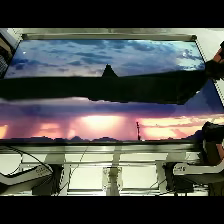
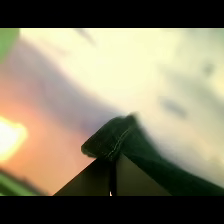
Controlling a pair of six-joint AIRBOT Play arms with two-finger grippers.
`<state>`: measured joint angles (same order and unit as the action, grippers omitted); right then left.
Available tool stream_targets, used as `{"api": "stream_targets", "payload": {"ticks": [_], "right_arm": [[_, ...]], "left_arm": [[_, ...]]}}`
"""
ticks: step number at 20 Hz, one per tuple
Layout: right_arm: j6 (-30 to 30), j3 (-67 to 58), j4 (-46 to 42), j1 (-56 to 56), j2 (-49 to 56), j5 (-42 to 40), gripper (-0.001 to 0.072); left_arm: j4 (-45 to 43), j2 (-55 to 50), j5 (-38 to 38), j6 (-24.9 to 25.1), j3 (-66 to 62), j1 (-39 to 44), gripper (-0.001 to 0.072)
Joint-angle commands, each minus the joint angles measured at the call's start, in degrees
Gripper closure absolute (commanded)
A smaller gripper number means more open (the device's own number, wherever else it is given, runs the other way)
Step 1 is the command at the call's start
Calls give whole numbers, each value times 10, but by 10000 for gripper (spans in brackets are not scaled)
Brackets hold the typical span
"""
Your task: Fold the clothes and pants, and hang the long-sleeved shirts on hangers.
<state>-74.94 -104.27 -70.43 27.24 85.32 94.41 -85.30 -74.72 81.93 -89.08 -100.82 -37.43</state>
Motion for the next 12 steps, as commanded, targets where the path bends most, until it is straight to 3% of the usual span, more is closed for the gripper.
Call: {"api": "stream_targets", "payload": {"ticks": [1, 6, 12], "right_arm": [[18, 142, -8, 26, -41, -17, 679], [34, 420, -98, 40, -129, -116, 679], [9, 518, -174, 102, -135, -114, 679]], "left_arm": [[0, 33, -2, 26, 152, -4, 680], [-27, 89, -4, 47, 388, -5, 679], [-99, 95, 36, 70, 532, -5, 647]]}}
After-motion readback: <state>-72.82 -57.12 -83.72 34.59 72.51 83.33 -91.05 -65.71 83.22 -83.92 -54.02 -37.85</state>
